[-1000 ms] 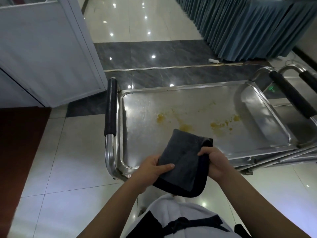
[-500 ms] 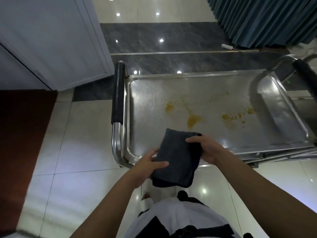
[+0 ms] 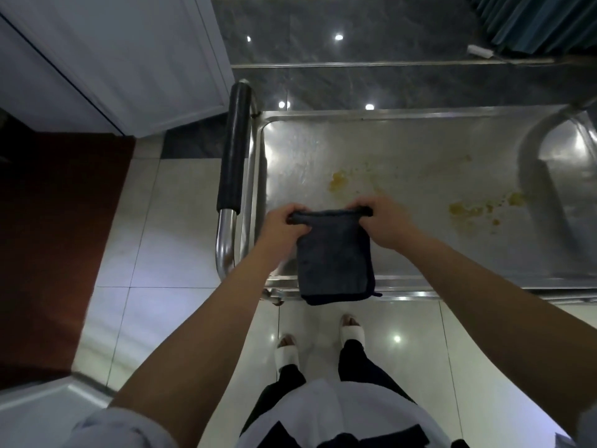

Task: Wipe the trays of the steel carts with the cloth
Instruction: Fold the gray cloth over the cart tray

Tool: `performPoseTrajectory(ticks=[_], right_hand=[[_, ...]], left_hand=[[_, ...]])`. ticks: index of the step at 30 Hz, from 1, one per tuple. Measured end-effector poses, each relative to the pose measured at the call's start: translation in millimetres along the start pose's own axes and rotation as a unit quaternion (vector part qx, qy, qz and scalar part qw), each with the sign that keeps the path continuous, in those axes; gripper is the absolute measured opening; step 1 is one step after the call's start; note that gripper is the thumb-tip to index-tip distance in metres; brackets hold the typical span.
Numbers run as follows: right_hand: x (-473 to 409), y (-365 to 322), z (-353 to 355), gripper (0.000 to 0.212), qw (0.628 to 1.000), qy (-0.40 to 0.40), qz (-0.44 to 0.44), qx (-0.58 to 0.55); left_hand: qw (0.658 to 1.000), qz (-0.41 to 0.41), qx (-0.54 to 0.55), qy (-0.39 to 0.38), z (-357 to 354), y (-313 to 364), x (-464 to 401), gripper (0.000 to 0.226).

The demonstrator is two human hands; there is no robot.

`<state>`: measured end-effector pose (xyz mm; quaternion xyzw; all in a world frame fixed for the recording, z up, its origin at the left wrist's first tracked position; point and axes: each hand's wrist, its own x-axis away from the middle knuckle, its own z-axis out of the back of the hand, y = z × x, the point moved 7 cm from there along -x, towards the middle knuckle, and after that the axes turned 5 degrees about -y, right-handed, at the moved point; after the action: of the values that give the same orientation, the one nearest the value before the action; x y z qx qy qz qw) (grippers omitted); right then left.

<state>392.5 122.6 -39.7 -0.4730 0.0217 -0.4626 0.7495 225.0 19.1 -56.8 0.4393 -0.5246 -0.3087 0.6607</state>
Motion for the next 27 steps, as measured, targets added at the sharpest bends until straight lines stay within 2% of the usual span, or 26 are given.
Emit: performPoseTrajectory(ticks=[3, 6, 10, 15, 20, 23, 25, 27], right_hand=[[7, 5, 3, 0.037, 0.995, 0.053, 0.058, 0.054], [12, 14, 0, 0.031, 0.988, 0.093, 0.084, 0.089], [17, 27, -16, 0.03, 0.987, 0.066, 0.094, 0.115], [31, 30, -11, 0.031, 0.967, 0.144, 0.108, 0.178], [83, 51, -44, 0.03, 0.964, 0.101, 0.136, 0.205], [115, 70, -79, 0.041, 0.954, 0.066, 0.127, 0.262], [120, 75, -89, 0.045, 0.957, 0.067, 0.122, 0.254], [118, 71, -89, 0.038, 0.963, 0.087, 0.104, 0.235]], left_hand=[[0.999, -0.03, 0.001, 0.02, 2, 6, 3, 0.036], [0.997, -0.055, -0.051, 0.036, 2, 7, 7, 0.037], [0.984, -0.012, -0.178, -0.008, -4, -18, 12, 0.045], [0.951, -0.087, -0.295, 0.035, -6, -26, 24, 0.027], [0.922, -0.129, -0.365, 0.025, -6, -63, 60, 0.035], [0.896, -0.182, -0.405, 0.019, -10, -79, 79, 0.037], [0.896, -0.173, -0.409, 0.018, -12, -86, 85, 0.044], [0.904, -0.162, -0.393, 0.036, -11, -88, 87, 0.043]])
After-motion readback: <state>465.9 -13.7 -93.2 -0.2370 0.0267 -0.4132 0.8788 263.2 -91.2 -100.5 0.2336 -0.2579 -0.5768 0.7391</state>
